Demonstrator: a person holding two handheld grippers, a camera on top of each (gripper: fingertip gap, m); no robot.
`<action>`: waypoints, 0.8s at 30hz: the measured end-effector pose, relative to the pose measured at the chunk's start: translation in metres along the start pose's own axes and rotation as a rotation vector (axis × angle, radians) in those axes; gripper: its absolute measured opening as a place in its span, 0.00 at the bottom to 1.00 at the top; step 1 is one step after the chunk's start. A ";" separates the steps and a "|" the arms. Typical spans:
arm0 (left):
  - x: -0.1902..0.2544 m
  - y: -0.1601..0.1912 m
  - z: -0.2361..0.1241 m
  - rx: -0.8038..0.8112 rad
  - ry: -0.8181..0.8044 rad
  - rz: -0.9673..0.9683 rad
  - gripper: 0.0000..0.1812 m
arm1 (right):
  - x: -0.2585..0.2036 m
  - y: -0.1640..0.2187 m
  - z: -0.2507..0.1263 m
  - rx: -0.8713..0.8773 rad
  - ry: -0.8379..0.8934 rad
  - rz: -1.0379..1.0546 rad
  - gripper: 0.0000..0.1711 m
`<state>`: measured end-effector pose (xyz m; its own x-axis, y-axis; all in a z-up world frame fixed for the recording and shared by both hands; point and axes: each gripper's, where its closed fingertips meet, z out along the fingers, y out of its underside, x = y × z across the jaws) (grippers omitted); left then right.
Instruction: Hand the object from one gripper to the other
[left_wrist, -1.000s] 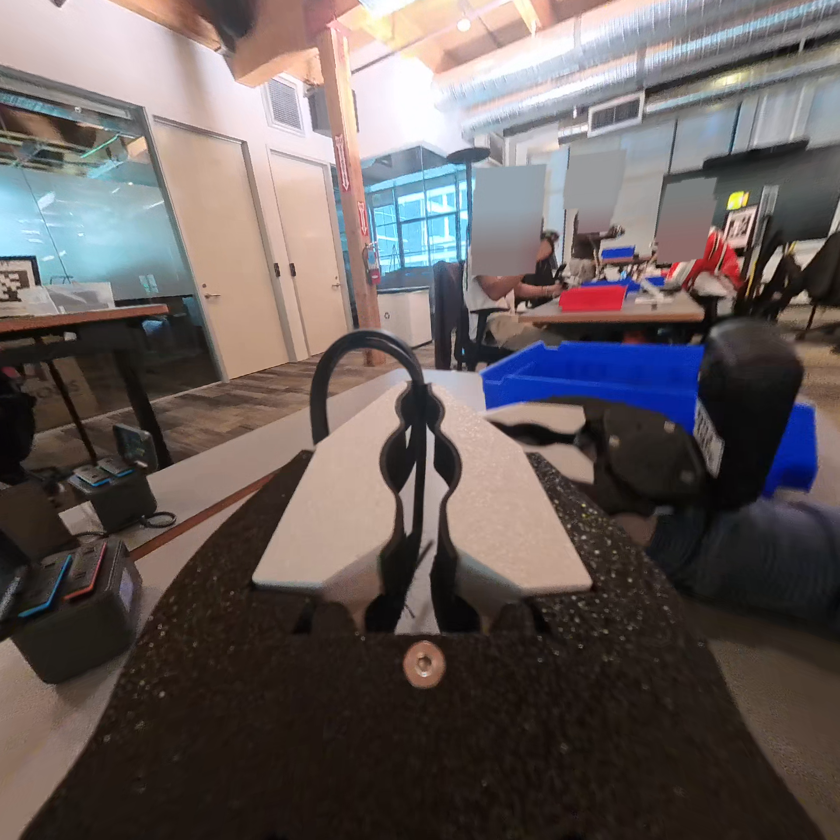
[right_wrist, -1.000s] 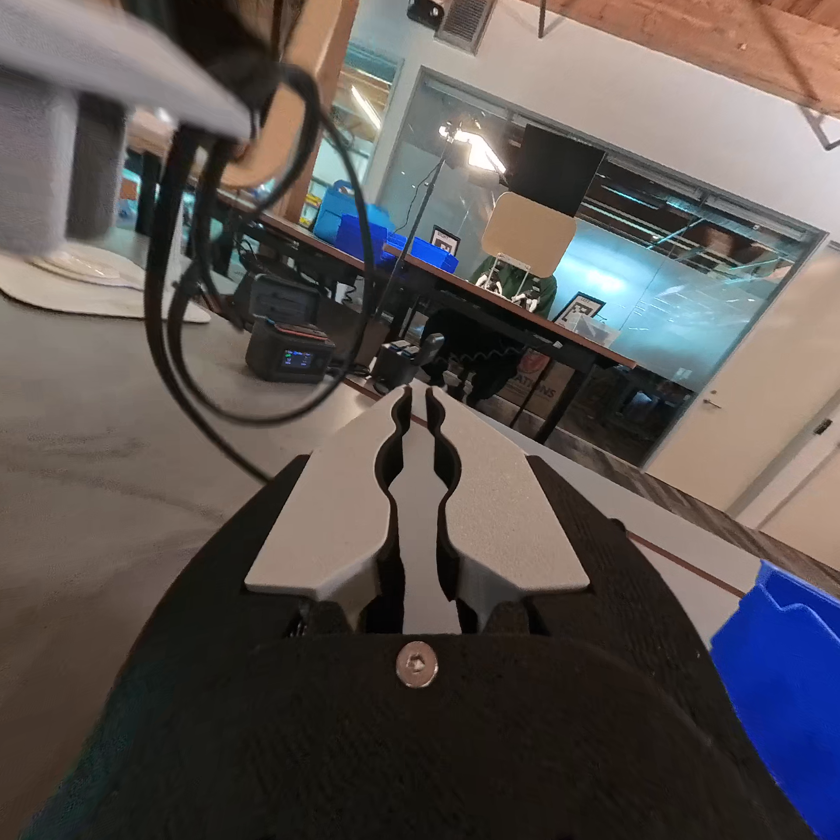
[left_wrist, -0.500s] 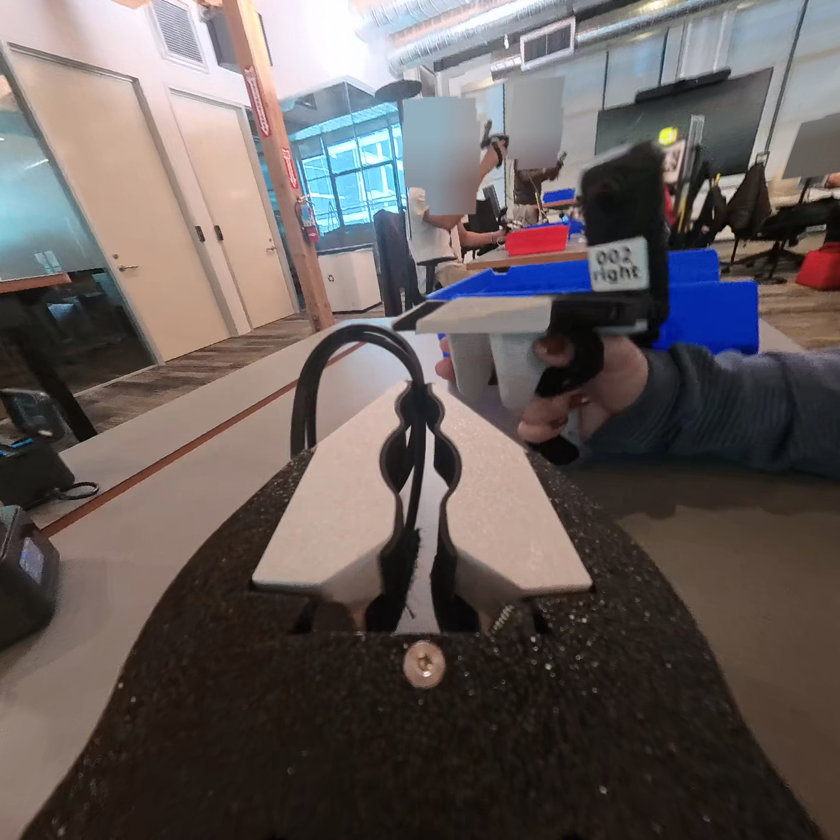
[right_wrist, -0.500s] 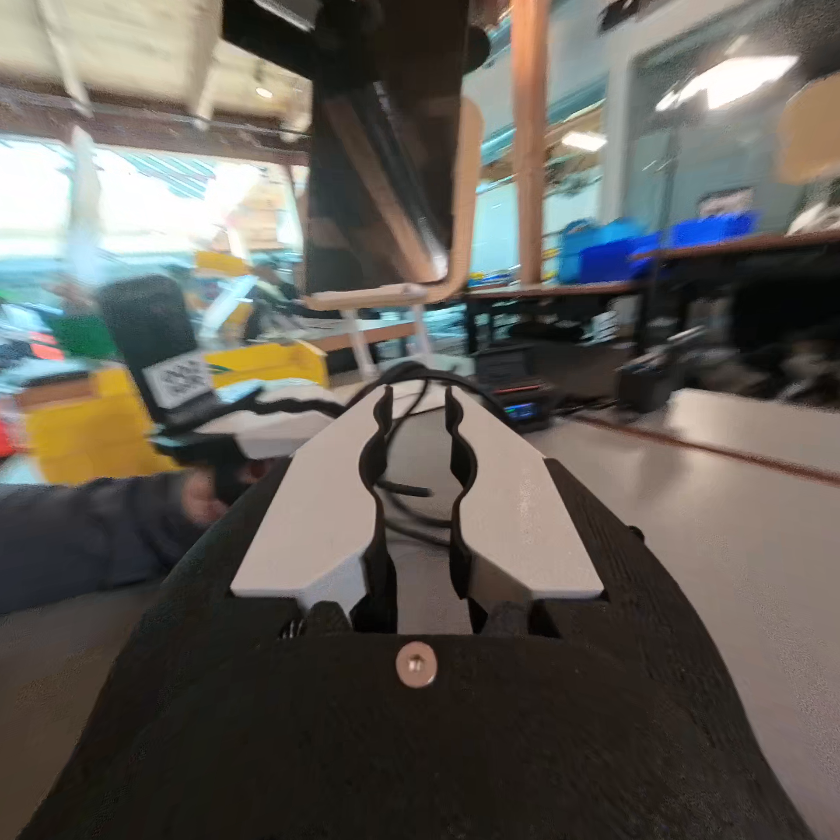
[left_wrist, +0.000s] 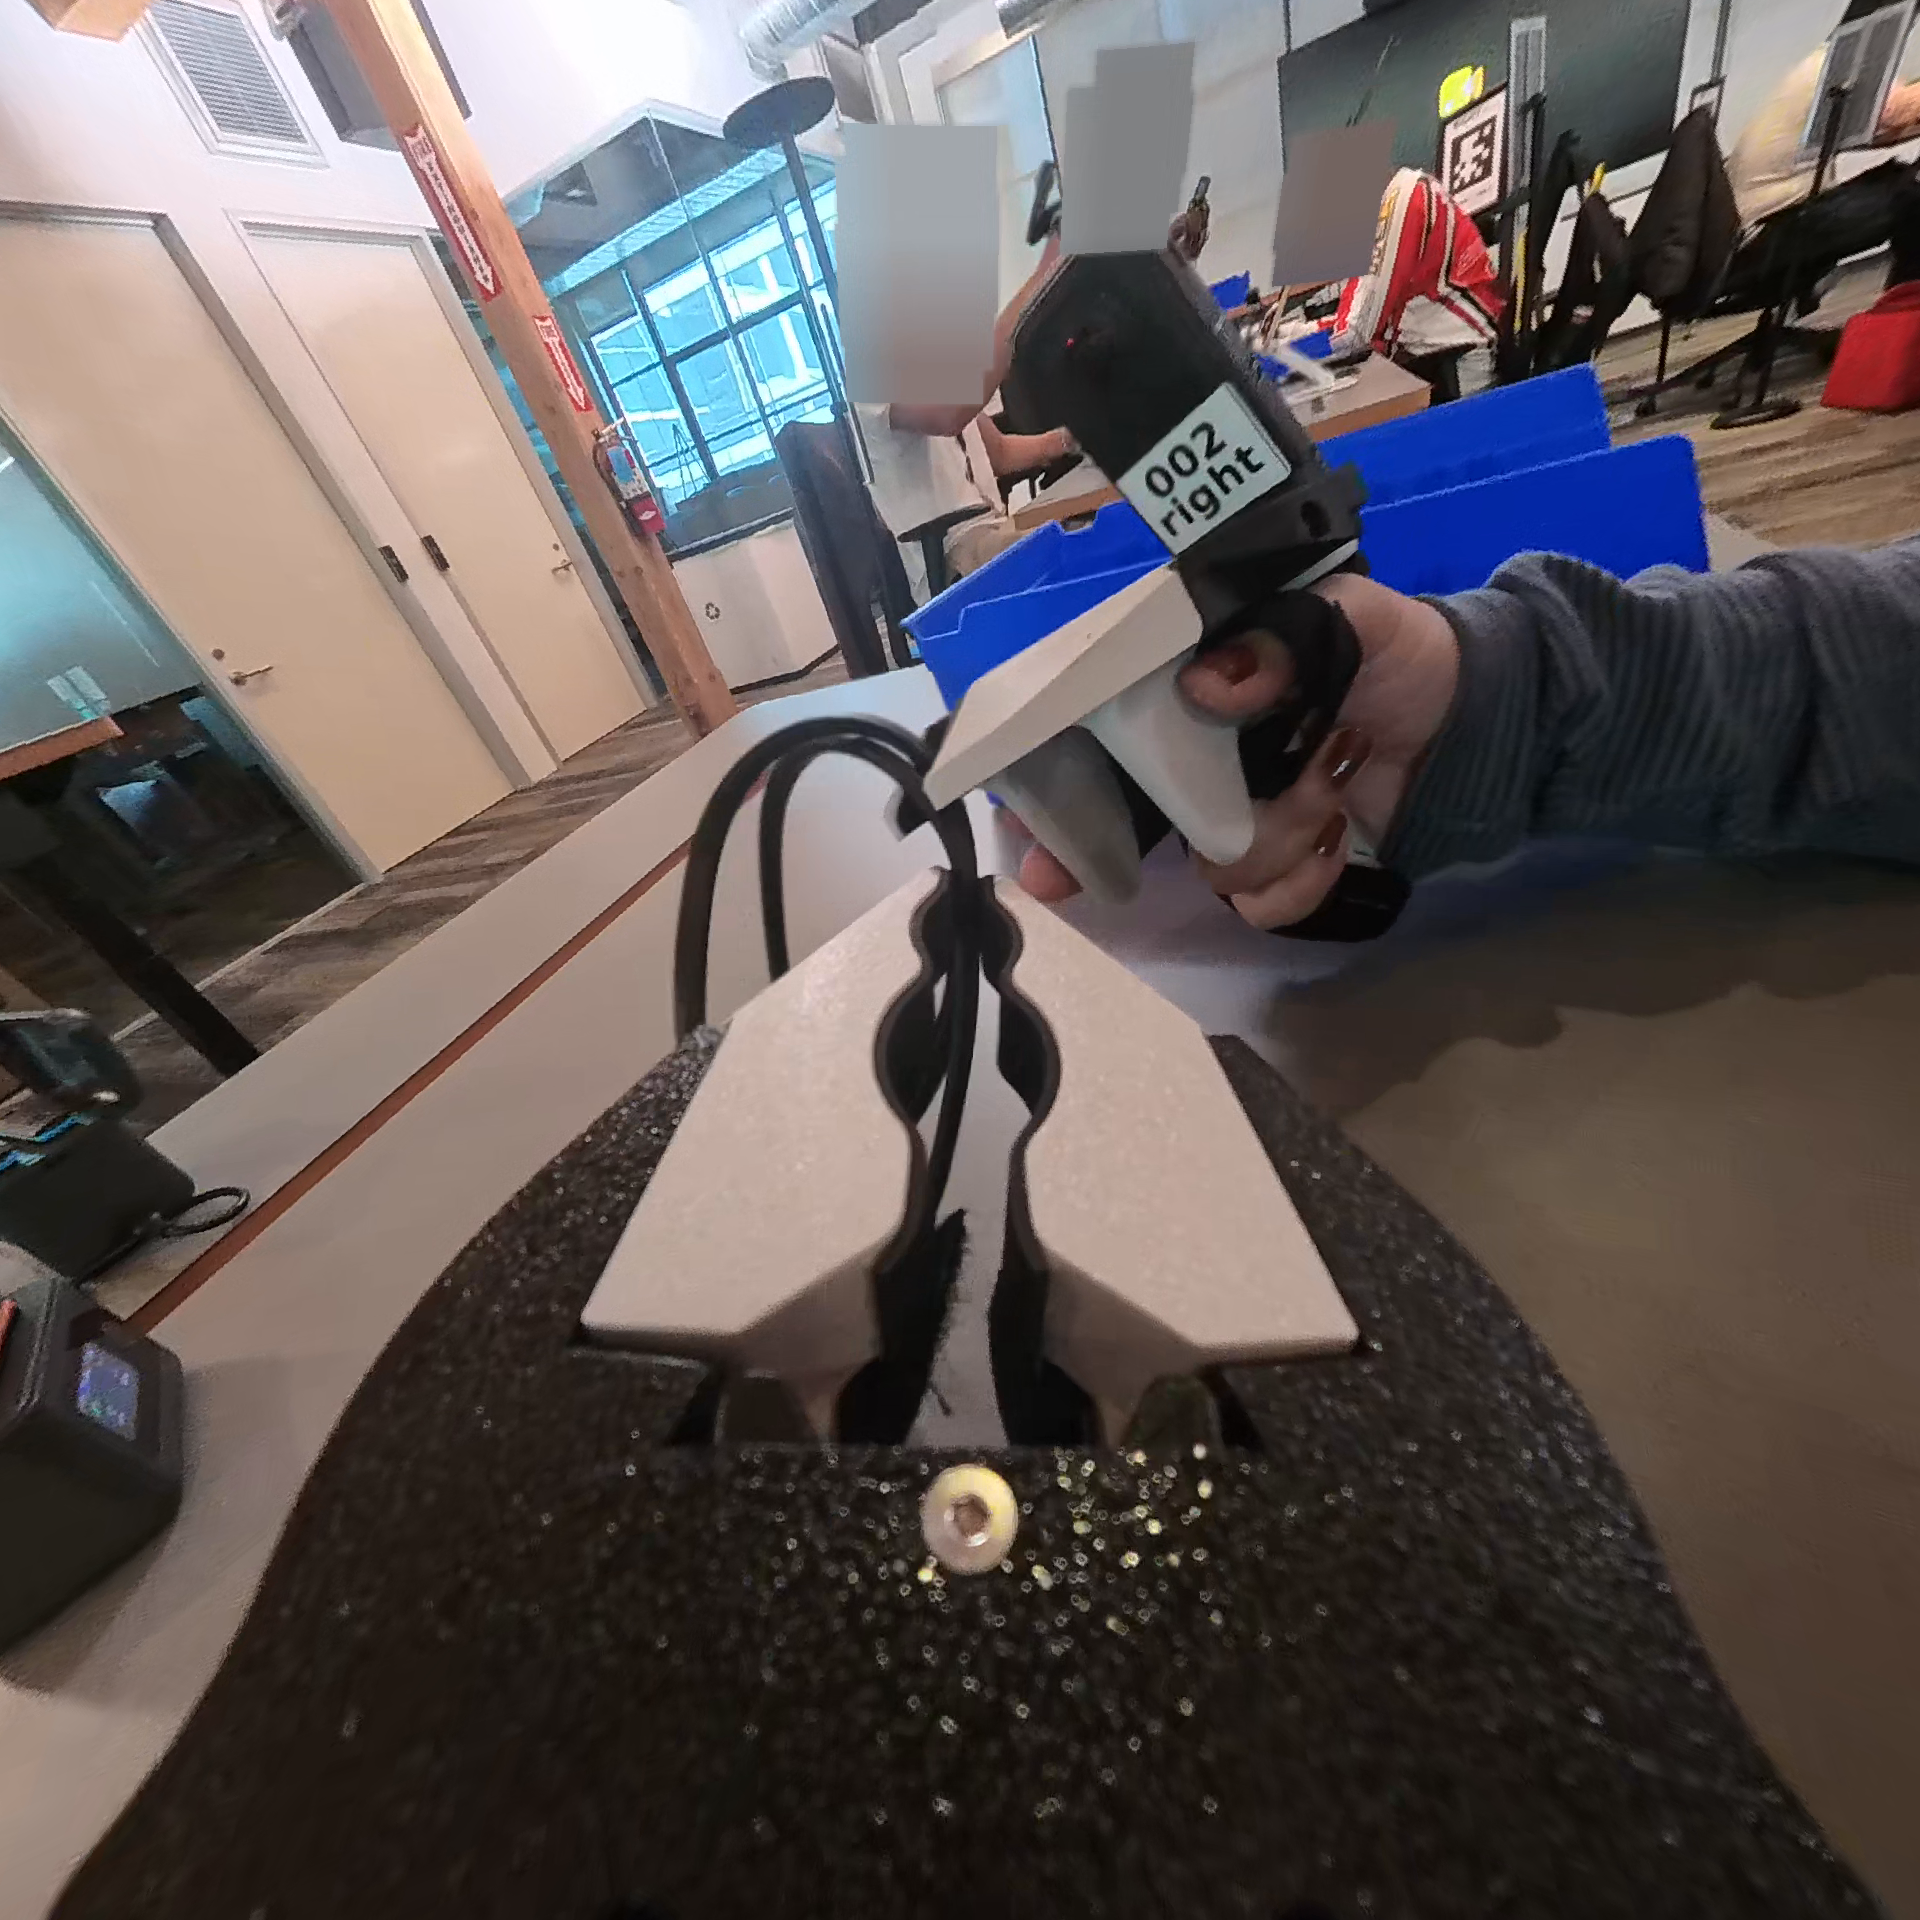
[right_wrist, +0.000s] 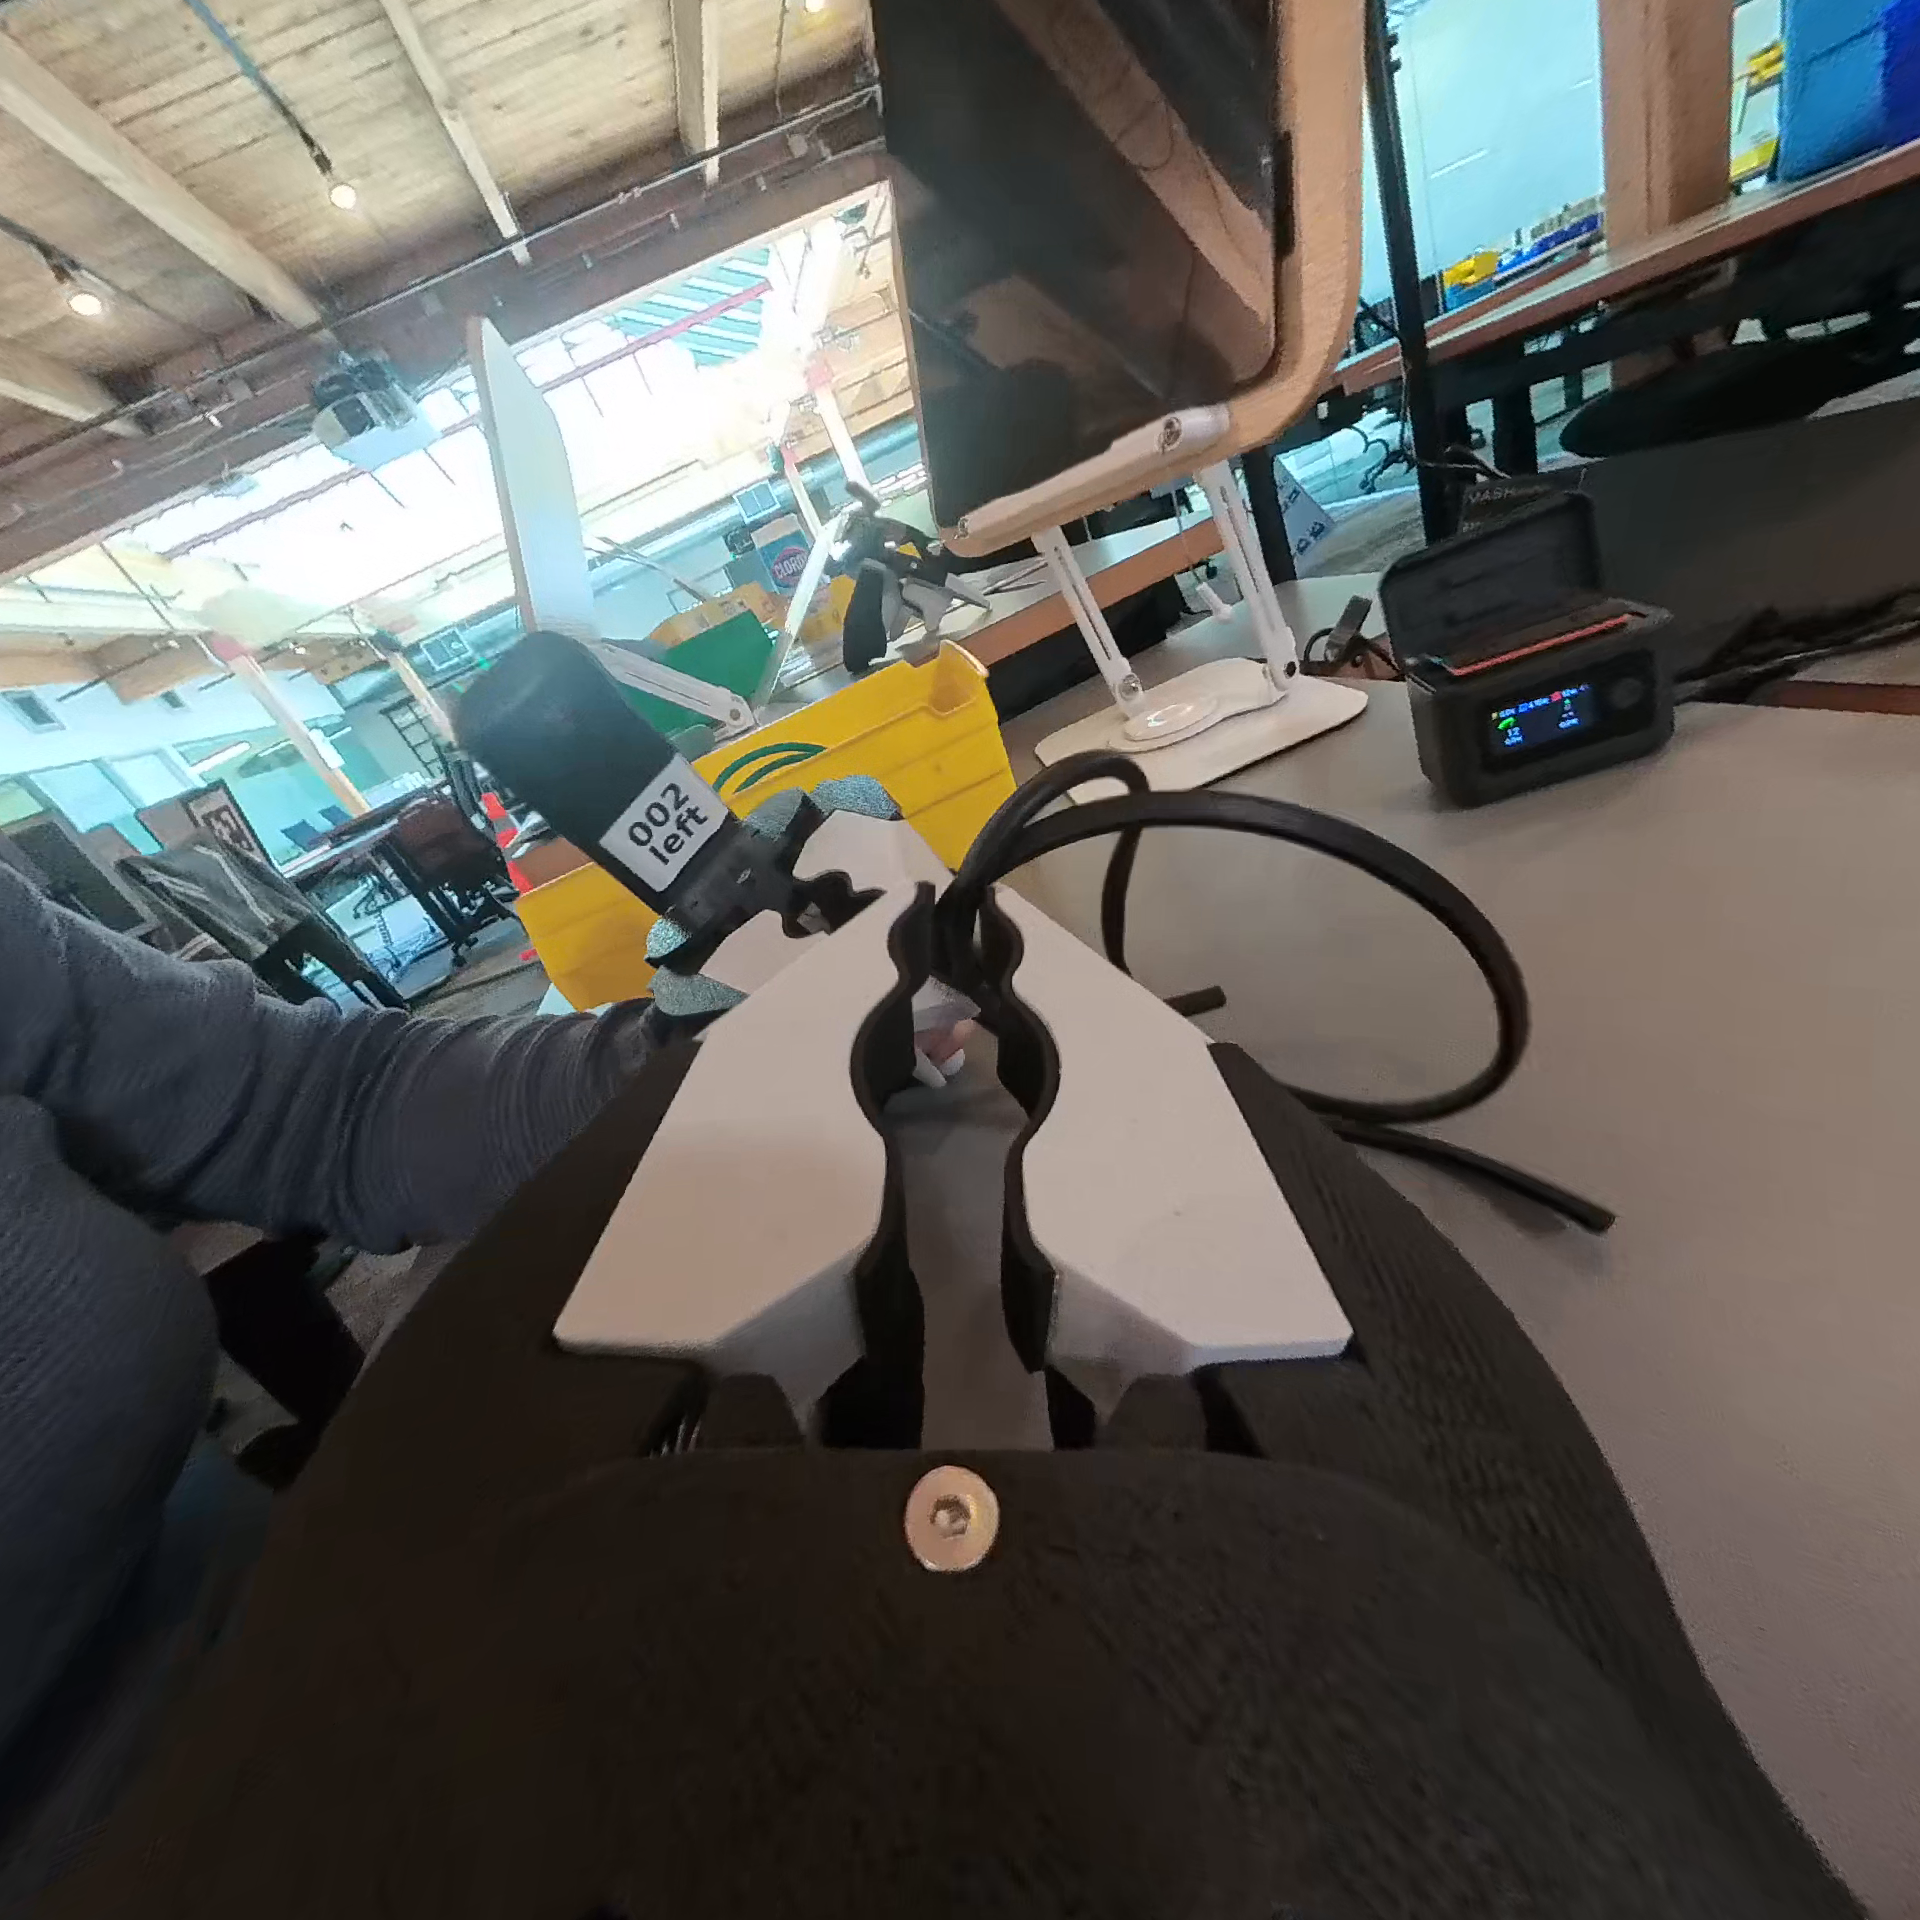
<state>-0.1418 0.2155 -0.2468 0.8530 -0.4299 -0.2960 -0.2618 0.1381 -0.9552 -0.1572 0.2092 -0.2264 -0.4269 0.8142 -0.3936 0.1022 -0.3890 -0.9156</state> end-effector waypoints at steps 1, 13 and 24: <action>0.001 -0.001 -0.001 0.010 0.006 -0.008 0.00 | -0.001 -0.001 -0.001 -0.002 -0.004 -0.007 0.04; -0.004 -0.009 -0.007 0.082 0.038 -0.114 0.01 | 0.000 -0.011 -0.010 0.067 -0.031 0.036 0.05; 0.003 -0.008 -0.004 0.069 0.039 -0.055 0.01 | -0.006 -0.006 -0.006 0.030 -0.067 0.058 0.01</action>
<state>-0.1390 0.2099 -0.2401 0.8469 -0.4723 -0.2445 -0.1824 0.1739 -0.9677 -0.1500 0.2092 -0.2196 -0.4804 0.7594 -0.4388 0.1023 -0.4484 -0.8880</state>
